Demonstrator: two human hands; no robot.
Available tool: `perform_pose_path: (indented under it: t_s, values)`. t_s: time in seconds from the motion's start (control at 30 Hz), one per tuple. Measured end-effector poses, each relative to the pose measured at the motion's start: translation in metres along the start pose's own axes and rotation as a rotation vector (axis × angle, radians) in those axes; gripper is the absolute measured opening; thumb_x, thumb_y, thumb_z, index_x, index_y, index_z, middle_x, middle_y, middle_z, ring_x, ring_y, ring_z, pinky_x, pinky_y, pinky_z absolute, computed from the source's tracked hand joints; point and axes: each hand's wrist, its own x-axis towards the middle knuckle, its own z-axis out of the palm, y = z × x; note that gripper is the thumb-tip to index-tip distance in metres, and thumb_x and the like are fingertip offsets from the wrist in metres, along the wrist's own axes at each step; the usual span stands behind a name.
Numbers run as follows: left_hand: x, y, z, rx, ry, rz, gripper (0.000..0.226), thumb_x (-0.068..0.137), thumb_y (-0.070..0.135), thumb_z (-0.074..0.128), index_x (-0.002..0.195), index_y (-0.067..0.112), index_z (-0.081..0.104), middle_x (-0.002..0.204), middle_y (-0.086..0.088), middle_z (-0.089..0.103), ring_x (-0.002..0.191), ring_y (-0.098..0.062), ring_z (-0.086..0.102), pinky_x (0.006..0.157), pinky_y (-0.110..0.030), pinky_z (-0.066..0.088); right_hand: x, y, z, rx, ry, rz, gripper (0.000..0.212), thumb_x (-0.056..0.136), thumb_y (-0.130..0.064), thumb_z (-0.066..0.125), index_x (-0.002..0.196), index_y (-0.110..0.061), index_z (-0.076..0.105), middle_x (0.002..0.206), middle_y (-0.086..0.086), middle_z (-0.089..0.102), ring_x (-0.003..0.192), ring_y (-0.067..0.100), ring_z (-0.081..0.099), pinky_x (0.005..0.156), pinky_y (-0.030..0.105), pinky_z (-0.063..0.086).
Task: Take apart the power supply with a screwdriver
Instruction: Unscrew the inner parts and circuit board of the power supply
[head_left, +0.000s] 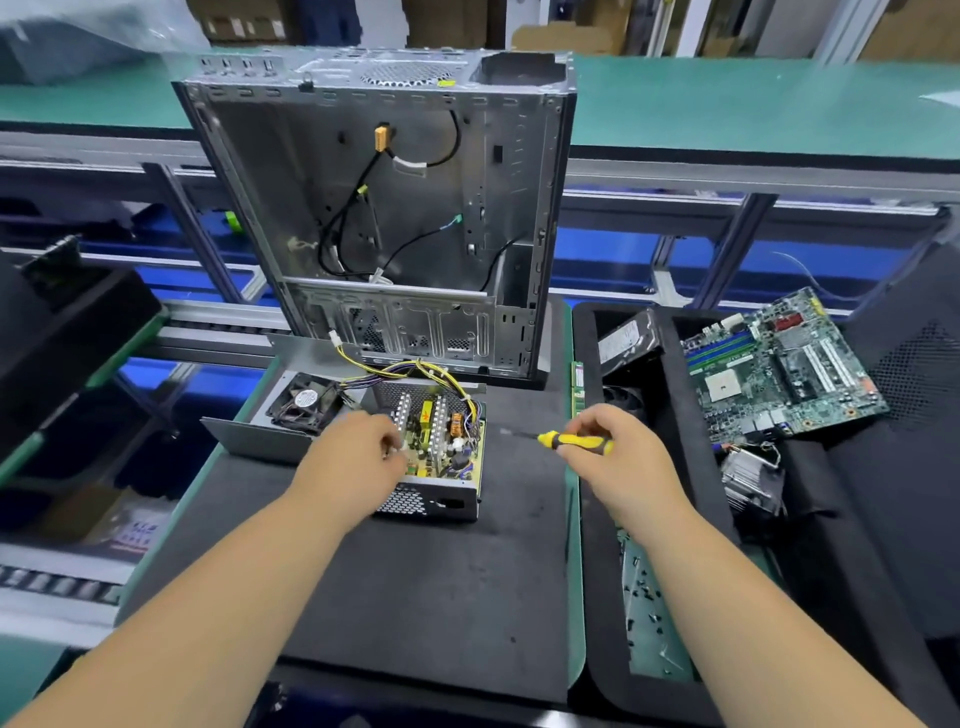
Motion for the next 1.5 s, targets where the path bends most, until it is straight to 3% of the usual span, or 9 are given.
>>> perform_pose_path:
  t_s: [0.07, 0.13, 0.2, 0.3, 0.43, 0.57, 0.73, 0.97, 1.5]
  values:
    - [0.003, 0.007, 0.008, -0.047, -0.021, 0.124, 0.008, 0.087, 0.028, 0.067, 0.095, 0.026, 0.065, 0.091, 0.008, 0.053, 0.094, -0.017, 0.052, 0.086, -0.037, 0.046, -0.002, -0.007, 0.001, 0.03, -0.003, -0.05, 0.021, 0.081, -0.015, 0.075, 0.076, -0.031, 0.063, 0.073, -0.011, 0.063, 0.057, 0.004, 0.053, 0.057, 0.026, 0.042]
    - [0.008, 0.013, 0.014, -0.051, -0.005, 0.218, 0.011, 0.089, 0.028, 0.066, 0.099, 0.026, 0.065, 0.095, 0.008, 0.054, 0.096, -0.015, 0.05, 0.088, -0.036, 0.044, -0.003, -0.012, 0.003, 0.046, -0.01, -0.11, 0.017, 0.082, -0.017, 0.076, 0.075, -0.026, 0.064, 0.083, -0.007, 0.066, 0.075, 0.011, 0.064, 0.071, 0.035, 0.052]
    - [0.016, 0.017, 0.018, -0.049, 0.017, 0.294, 0.014, 0.09, 0.026, 0.065, 0.103, 0.025, 0.066, 0.101, 0.008, 0.056, 0.102, -0.016, 0.051, 0.092, -0.035, 0.043, -0.002, -0.016, 0.006, 0.048, -0.029, -0.146, 0.014, 0.086, -0.02, 0.073, 0.077, -0.023, 0.062, 0.092, 0.001, 0.064, 0.085, 0.023, 0.066, 0.082, 0.044, 0.053]
    - [0.029, 0.018, 0.023, -0.011, 0.007, 0.366, 0.019, 0.089, 0.023, 0.065, 0.108, 0.023, 0.065, 0.108, 0.007, 0.057, 0.112, -0.019, 0.05, 0.1, -0.038, 0.039, 0.001, -0.017, 0.012, 0.038, -0.047, -0.164, 0.012, 0.092, -0.026, 0.066, 0.081, -0.024, 0.061, 0.093, 0.0, 0.065, 0.088, 0.02, 0.066, 0.085, 0.047, 0.053]
    - [0.037, 0.01, 0.03, -0.019, -0.043, 0.29, 0.034, 0.086, 0.025, 0.067, 0.12, 0.023, 0.063, 0.123, 0.006, 0.054, 0.122, -0.019, 0.046, 0.107, -0.039, 0.036, 0.004, -0.021, 0.027, -0.002, -0.11, -0.214, 0.013, 0.094, -0.03, 0.063, 0.083, -0.024, 0.059, 0.089, -0.004, 0.066, 0.09, 0.02, 0.064, 0.084, 0.046, 0.052]
    - [0.039, 0.008, 0.033, -0.052, -0.048, 0.28, 0.03, 0.082, 0.027, 0.071, 0.111, 0.03, 0.068, 0.12, 0.011, 0.052, 0.118, -0.016, 0.049, 0.106, -0.04, 0.038, 0.011, -0.021, 0.041, -0.086, -0.122, -0.245, 0.014, 0.093, -0.03, 0.064, 0.085, -0.02, 0.059, 0.089, -0.002, 0.063, 0.086, 0.018, 0.059, 0.081, 0.042, 0.05]
    - [0.041, 0.004, 0.036, -0.08, -0.058, 0.263, 0.021, 0.079, 0.032, 0.07, 0.1, 0.038, 0.07, 0.116, 0.017, 0.05, 0.118, -0.012, 0.048, 0.107, -0.04, 0.037, 0.016, -0.015, 0.05, -0.192, -0.122, -0.231, 0.016, 0.093, -0.038, 0.063, 0.085, -0.026, 0.056, 0.092, -0.007, 0.061, 0.085, 0.008, 0.055, 0.072, 0.017, 0.042]
    - [0.044, 0.003, 0.038, -0.067, -0.077, 0.242, 0.02, 0.079, 0.035, 0.068, 0.097, 0.042, 0.068, 0.117, 0.02, 0.046, 0.12, -0.013, 0.045, 0.106, -0.037, 0.029, 0.018, -0.02, 0.049, -0.156, -0.129, -0.225, 0.015, 0.093, -0.033, 0.063, 0.084, -0.023, 0.057, 0.089, -0.005, 0.061, 0.086, 0.014, 0.058, 0.079, 0.037, 0.051]
    - [0.044, 0.004, 0.037, -0.057, -0.085, 0.241, 0.02, 0.079, 0.033, 0.068, 0.099, 0.039, 0.07, 0.117, 0.017, 0.046, 0.117, -0.013, 0.047, 0.107, -0.035, 0.027, 0.017, -0.022, 0.05, -0.233, -0.134, -0.246, 0.015, 0.094, -0.035, 0.061, 0.087, -0.023, 0.057, 0.092, -0.007, 0.059, 0.086, 0.009, 0.054, 0.076, 0.027, 0.047]
